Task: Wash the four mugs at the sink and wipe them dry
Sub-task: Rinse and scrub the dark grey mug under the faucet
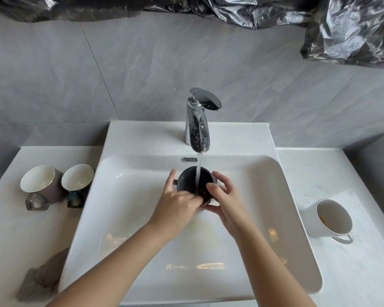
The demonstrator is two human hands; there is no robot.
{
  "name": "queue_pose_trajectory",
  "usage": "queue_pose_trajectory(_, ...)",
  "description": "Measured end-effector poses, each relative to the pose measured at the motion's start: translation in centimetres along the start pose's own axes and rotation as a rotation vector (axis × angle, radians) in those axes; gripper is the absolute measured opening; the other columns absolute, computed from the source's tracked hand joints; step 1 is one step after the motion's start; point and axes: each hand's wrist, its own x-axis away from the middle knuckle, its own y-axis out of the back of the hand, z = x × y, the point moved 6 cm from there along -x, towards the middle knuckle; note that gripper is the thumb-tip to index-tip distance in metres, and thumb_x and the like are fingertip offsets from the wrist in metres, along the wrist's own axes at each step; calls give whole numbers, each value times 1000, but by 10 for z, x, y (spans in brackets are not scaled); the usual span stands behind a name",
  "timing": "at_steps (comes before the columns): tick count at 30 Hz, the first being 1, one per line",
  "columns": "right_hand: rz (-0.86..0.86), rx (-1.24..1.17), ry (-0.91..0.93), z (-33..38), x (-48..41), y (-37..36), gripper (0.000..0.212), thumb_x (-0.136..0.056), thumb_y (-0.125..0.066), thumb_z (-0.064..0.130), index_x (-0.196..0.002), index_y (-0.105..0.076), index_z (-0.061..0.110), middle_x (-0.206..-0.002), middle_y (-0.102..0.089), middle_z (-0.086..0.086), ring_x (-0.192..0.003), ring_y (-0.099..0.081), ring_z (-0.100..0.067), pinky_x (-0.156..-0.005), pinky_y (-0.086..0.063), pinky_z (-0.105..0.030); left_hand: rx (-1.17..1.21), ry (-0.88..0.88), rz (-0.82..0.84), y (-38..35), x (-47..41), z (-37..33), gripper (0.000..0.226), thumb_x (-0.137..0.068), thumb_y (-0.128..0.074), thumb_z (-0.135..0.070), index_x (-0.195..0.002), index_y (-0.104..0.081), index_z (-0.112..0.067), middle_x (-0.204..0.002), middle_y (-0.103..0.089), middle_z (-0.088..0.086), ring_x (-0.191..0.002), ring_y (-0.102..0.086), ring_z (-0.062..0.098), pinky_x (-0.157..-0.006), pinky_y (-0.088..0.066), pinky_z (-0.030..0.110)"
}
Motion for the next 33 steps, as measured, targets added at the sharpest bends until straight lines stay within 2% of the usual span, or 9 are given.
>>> queue_pose_trajectory(6, 23, 217, 37, 12, 2, -2, 66, -66, -71, 27, -130, -55, 25, -116, -60, -8, -86, -66, -16, -75, -62, -36, -76, -134, 224, -9, 1, 7, 54, -62, -77, -8, -113, -70, -24, -119, -68, -5, -116, -60, 13, -103, -37, 64)
queue_pose_trajectory(9, 9, 75, 64, 5, 7, -8, 63, -79, -74, 17, -135, -49, 29, -119, -61, -1, -97, -67, -11, -90, -58, -46, 98, -54, 68, -3, -3, -3, 25, -77, -58, -9, -95, -72, -17, -85, -71, -4, -83, -68, 15, -82, -53, 31)
queue_pose_trajectory(11, -9, -28, 73, -3, 10, -9, 58, -84, -71, 12, -135, -48, 29, -117, -63, 1, -97, -67, -10, -91, -56, -47, 235, 61, 31, 1, -3, -7, 16, -78, -53, -16, -78, -69, -19, -61, -62, -4, -56, -62, 17, -46, -43, 23)
queue_pose_trajectory(13, -24, -36, 64, -5, 9, -8, 57, -76, -68, 21, -130, -53, 31, -118, -64, -2, -102, -66, -14, -90, -56, -46, 260, 124, 60, 3, 0, -12, 8, -78, -61, -20, -81, -68, -23, -60, -60, -5, -53, -61, 17, -39, -36, 22)
queue_pose_trajectory(17, 5, 149, 58, 0, 8, -4, 64, -67, -69, 20, -129, -57, 27, -113, -63, -9, -85, -65, -11, -83, -60, -47, -75, 78, 324, -12, 2, -10, 46, -73, -73, -28, -118, -65, -29, -98, -72, -4, -94, -67, 17, -89, -52, 45)
queue_pose_trajectory(20, 1, 245, 122, 7, 7, -5, 65, -65, -70, 21, -128, -58, 29, -109, -64, -1, -79, -64, -1, -85, -60, -43, -84, 94, 213, -4, 3, -9, 65, -48, -90, -13, -109, -67, -12, -88, -73, 5, -85, -68, 21, -81, -57, 46)
queue_pose_trajectory(24, -21, 206, 153, 10, 3, -7, 59, -59, -75, 34, -116, -61, 39, -115, -68, -3, -95, -67, -9, -88, -59, -40, 233, 251, 82, -3, 4, -18, 25, -57, -80, -8, -78, -71, -17, -66, -66, -3, -60, -65, 20, -43, -45, 22)
queue_pose_trajectory(27, -14, 239, 120, 17, 0, -2, 52, -64, -73, 31, -115, -62, 35, -110, -68, -4, -85, -66, -8, -75, -61, -36, 444, 265, 176, -7, 8, -13, 24, -83, -53, -27, -100, -68, -17, -89, -70, -1, -83, -67, 24, -59, -53, 31)
queue_pose_trajectory(33, 75, 434, 42, 17, -2, -2, 58, -65, -69, 28, -122, -60, 25, -101, -65, -3, -79, -64, -14, -80, -60, -48, -67, -146, 597, -17, 22, 0, 83, -57, -75, -23, -136, -48, -21, -136, -54, -2, -130, -46, 19, -104, -38, 56)
